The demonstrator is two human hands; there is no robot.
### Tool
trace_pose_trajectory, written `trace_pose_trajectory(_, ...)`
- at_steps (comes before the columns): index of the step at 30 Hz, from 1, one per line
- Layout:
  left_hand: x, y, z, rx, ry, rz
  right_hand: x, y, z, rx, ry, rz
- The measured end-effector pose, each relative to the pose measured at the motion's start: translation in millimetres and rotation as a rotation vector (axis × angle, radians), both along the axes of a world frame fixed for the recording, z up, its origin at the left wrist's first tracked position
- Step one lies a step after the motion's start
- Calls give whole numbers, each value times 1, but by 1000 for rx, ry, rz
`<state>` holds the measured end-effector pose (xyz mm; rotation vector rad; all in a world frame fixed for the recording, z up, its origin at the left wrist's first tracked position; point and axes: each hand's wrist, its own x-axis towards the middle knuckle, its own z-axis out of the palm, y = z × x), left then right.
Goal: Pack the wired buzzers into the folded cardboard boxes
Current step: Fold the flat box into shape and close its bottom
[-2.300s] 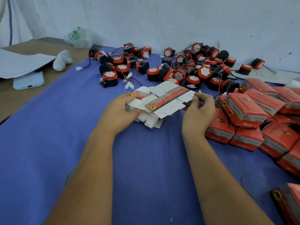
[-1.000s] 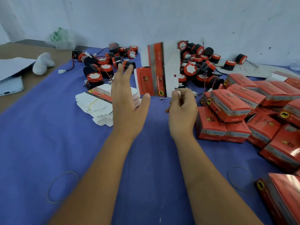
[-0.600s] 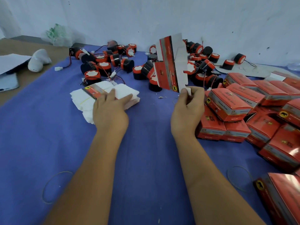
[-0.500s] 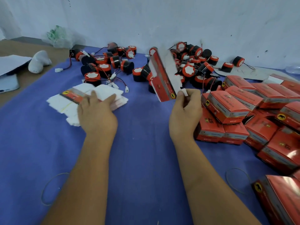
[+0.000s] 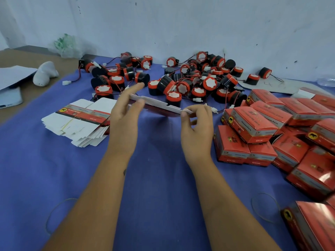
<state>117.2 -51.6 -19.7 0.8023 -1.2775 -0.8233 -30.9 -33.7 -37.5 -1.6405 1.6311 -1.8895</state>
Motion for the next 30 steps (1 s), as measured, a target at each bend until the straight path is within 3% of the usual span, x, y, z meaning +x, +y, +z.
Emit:
trace_pose_trajectory(2, -4, -3, -2, 1, -10, 94, 1, 1, 1, -51, 23, 20)
trace_pose_trajectory(6, -3, -10, -4, 39, 199, 235, 7, 3, -1, -155, 231, 46)
trace_pose_trajectory(11, 8, -18, -6, 191, 369, 184, 12, 4, -3, -153, 407, 147)
trace_pose_trajectory(15, 12, -18, -5, 229, 291, 50, 6, 1, -3, -166, 467, 145)
trace_pose_trajectory(18, 5, -10, -2, 224, 115, -80, 12, 1, -6, -164, 515, 183)
trace_pose_trajectory(20, 2, -2, 1, 221, 55, -135, 12, 0, -6, -129, 445, 149)
trace_pose_trajectory(24, 10, 2, 8, 149, 190, -296, 7, 3, 2, -24, 124, 176)
trace_pose_trajectory(26, 12, 3, 9, 100, 64, -333, 6, 5, 8, -37, -15, 157)
trace_pose_trajectory(30, 6, 3, 11, 41, -163, -340, 4, 9, 11, -110, 65, 76)
